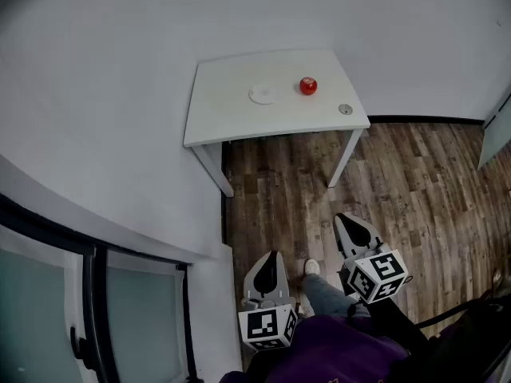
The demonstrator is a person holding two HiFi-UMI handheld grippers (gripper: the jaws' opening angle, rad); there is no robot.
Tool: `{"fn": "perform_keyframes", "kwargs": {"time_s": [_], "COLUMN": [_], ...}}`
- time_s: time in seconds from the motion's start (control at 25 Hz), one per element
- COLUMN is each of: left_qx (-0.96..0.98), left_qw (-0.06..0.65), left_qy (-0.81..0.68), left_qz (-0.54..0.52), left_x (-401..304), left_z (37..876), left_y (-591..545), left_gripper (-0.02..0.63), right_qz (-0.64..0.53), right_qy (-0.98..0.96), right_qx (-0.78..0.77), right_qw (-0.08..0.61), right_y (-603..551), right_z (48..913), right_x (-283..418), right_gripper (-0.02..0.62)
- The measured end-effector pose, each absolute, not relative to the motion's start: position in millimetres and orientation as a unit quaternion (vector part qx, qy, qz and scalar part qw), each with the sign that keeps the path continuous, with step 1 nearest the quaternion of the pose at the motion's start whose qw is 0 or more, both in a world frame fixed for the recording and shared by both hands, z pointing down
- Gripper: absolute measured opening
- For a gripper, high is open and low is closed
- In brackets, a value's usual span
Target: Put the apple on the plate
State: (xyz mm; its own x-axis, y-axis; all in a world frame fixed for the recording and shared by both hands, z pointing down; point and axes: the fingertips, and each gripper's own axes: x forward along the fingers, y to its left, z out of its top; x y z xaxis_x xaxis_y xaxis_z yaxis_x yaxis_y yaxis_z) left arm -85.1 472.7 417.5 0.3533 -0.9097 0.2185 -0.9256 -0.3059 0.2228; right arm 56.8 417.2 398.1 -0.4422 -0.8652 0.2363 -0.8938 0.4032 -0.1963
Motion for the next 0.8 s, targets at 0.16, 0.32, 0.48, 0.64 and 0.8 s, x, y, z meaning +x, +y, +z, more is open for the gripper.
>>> {"fn": "perform_keyframes", "kwargs": {"time_s": [0.16,0.32,0.48,0.64,0.8], "left_qx": [0.806,0.802,0.801,0.793,0.792], "left_qw": [0.151,0.149,0.149,0.149,0.152], "left_qy": [-0.571,-0.578,-0.58,-0.59,-0.591], "left_qz": [0.019,0.011,0.014,0.013,0.015], "left_x": [-74,-61,-46,-34,-19], "left_z": [411,405,406,406,409], "left_y": [433,399,370,343,327], "left_gripper": [0.006,0.006,0.006,0.006,0.006], "right_qz": [0.141,0.14,0.141,0.141,0.143], "right_qy": [-0.845,-0.851,-0.854,-0.859,-0.861], "right_qx": [0.514,0.503,0.497,0.489,0.484], "right_qw": [0.047,0.054,0.056,0.061,0.067], "right_y": [382,351,321,296,280], "right_z": [393,392,393,396,402], "right_x": [61,71,85,98,112], "right_gripper": [0.011,0.011,0.011,0.011,0.011]}}
